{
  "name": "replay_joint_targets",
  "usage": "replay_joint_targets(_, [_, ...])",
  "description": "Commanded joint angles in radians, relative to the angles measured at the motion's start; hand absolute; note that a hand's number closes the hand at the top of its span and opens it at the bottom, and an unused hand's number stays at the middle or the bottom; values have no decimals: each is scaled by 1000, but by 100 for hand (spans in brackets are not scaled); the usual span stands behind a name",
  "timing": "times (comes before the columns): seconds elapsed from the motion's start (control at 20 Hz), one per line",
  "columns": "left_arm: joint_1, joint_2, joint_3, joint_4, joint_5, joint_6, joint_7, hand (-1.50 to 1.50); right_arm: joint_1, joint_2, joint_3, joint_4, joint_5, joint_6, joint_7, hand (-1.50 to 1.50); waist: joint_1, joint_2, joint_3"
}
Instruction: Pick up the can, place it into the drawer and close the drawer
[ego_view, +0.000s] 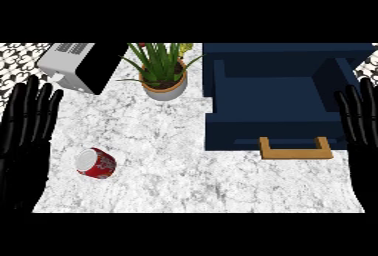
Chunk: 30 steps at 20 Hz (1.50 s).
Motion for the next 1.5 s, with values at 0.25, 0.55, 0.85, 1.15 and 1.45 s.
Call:
replay_joint_targets(0.25, [94, 193, 60, -50, 463, -441, -69, -150, 38, 7, 8, -6, -19, 20, -10, -150, 18, 11, -28])
replay_joint_targets(0.55, [193, 392, 223, 122, 535, -551, 70, -150, 120, 22, -103, 9, -25, -98, 220, -150, 1, 15, -25])
replay_joint_targets(0.85, [248, 514, 399, 192, 764, -695, 108, -150, 250, 18, -128, -26, -56, -19, 127, -150, -1, 15, -24])
replay_joint_targets(1.15, [261, 523, 484, 221, 816, -790, 125, -150, 302, -11, -258, 18, -170, 85, 52, -150, -1, 15, -24])
replay_joint_targets(1.45, [248, 537, 481, 253, 949, -705, 241, -150, 367, -53, -371, -15, -295, 183, 44, -150, -10, 14, -24])
